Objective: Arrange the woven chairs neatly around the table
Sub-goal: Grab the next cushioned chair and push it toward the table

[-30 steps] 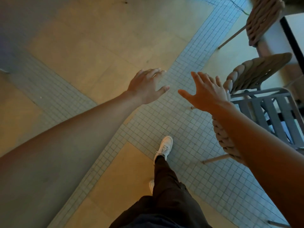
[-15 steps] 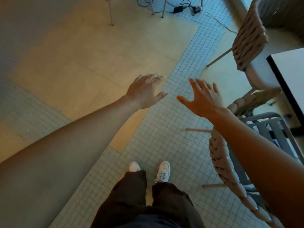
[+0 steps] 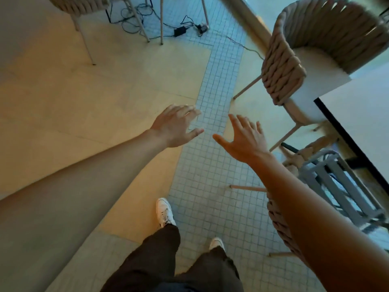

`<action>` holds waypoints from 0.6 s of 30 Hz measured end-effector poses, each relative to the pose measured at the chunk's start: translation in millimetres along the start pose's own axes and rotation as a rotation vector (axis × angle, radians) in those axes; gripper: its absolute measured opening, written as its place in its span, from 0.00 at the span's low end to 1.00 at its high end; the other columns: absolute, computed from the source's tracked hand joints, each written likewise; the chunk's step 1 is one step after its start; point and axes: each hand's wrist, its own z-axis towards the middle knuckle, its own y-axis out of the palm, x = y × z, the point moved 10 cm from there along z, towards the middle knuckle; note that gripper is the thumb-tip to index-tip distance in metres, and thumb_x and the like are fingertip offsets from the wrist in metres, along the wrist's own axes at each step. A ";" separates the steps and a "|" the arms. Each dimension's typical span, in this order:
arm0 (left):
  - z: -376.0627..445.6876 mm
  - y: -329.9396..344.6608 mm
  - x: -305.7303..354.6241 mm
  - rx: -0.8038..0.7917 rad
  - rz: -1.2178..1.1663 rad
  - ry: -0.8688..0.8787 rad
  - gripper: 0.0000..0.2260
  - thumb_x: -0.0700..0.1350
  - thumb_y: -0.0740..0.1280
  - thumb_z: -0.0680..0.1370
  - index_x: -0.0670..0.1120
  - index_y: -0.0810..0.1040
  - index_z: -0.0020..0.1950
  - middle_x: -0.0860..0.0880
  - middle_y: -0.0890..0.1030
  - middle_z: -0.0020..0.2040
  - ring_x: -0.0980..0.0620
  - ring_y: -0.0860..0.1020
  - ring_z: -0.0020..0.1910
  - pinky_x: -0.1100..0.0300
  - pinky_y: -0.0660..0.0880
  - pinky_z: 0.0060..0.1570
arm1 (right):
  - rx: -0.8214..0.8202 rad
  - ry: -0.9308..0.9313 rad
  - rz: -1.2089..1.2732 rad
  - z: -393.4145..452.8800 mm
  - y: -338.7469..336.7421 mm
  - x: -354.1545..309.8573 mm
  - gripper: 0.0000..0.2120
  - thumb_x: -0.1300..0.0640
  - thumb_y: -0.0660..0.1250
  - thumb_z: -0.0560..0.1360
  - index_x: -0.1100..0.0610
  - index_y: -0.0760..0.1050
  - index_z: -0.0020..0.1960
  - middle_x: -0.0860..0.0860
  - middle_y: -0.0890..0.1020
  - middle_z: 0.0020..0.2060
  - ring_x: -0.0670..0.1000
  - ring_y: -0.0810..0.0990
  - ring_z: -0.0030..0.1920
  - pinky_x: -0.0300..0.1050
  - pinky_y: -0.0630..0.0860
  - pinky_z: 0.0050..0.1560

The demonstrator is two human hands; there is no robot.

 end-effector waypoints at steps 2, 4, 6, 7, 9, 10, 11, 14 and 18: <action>18.4 -13.4 -16.7 0.018 0.014 0.059 0.30 0.65 0.57 0.80 0.49 0.67 0.77 0.48 0.69 0.76 0.47 0.66 0.76 0.47 0.57 0.75 | -0.002 0.033 0.015 19.9 1.0 -8.6 0.46 0.23 0.51 0.75 0.52 0.51 0.82 0.55 0.57 0.82 0.58 0.54 0.81 0.65 0.49 0.79; 36.6 -23.7 -30.7 0.018 0.036 0.108 0.30 0.65 0.58 0.80 0.49 0.68 0.76 0.47 0.70 0.76 0.47 0.67 0.75 0.47 0.58 0.75 | 0.008 0.072 0.041 36.4 -0.5 -13.8 0.46 0.24 0.51 0.75 0.51 0.51 0.82 0.55 0.57 0.82 0.58 0.54 0.81 0.65 0.49 0.79; 55.3 -31.0 -46.8 0.003 0.064 0.128 0.30 0.65 0.57 0.80 0.50 0.67 0.77 0.48 0.69 0.77 0.47 0.66 0.76 0.47 0.58 0.75 | 0.029 0.104 0.072 52.6 -5.6 -16.5 0.46 0.24 0.52 0.75 0.51 0.51 0.83 0.55 0.57 0.82 0.58 0.54 0.81 0.64 0.49 0.79; 64.1 -33.4 -53.5 -0.006 0.071 0.135 0.29 0.65 0.57 0.80 0.50 0.67 0.77 0.48 0.69 0.77 0.48 0.66 0.76 0.47 0.58 0.76 | 0.037 0.120 0.080 59.7 -8.7 -16.5 0.46 0.24 0.52 0.75 0.51 0.51 0.83 0.55 0.58 0.82 0.58 0.55 0.81 0.64 0.49 0.79; 81.4 -35.4 -62.0 -0.021 0.078 0.159 0.29 0.65 0.56 0.81 0.50 0.67 0.77 0.49 0.68 0.77 0.48 0.65 0.76 0.48 0.58 0.76 | 0.048 0.148 0.079 71.6 -14.7 -13.5 0.45 0.24 0.53 0.76 0.51 0.51 0.83 0.55 0.58 0.82 0.57 0.55 0.81 0.64 0.49 0.79; 89.4 -35.4 -64.4 -0.028 0.086 0.175 0.29 0.65 0.56 0.81 0.50 0.67 0.77 0.49 0.68 0.77 0.48 0.65 0.76 0.48 0.58 0.76 | 0.052 0.165 0.078 76.4 -17.1 -10.9 0.45 0.25 0.53 0.76 0.51 0.51 0.82 0.55 0.58 0.82 0.57 0.55 0.81 0.64 0.49 0.79; 99.8 -35.9 -66.3 -0.035 0.099 0.195 0.30 0.65 0.56 0.81 0.50 0.66 0.77 0.49 0.69 0.77 0.48 0.66 0.76 0.48 0.58 0.76 | 0.057 0.185 0.081 82.6 -20.3 -6.9 0.45 0.25 0.53 0.76 0.51 0.51 0.82 0.55 0.58 0.82 0.57 0.55 0.81 0.63 0.49 0.79; 131.4 -37.4 -68.3 -0.032 0.121 0.243 0.30 0.65 0.57 0.81 0.49 0.67 0.77 0.47 0.70 0.76 0.47 0.67 0.75 0.46 0.60 0.75 | 0.086 0.230 0.088 101.4 -30.9 10.1 0.45 0.25 0.54 0.75 0.50 0.52 0.82 0.55 0.58 0.81 0.58 0.56 0.80 0.64 0.50 0.79; 184.5 -39.6 -59.5 -0.035 0.121 0.295 0.30 0.66 0.56 0.80 0.49 0.68 0.76 0.47 0.70 0.76 0.46 0.68 0.74 0.45 0.60 0.75 | 0.102 0.268 0.069 134.5 -45.5 43.4 0.45 0.24 0.53 0.75 0.51 0.51 0.82 0.55 0.58 0.81 0.58 0.56 0.80 0.64 0.50 0.79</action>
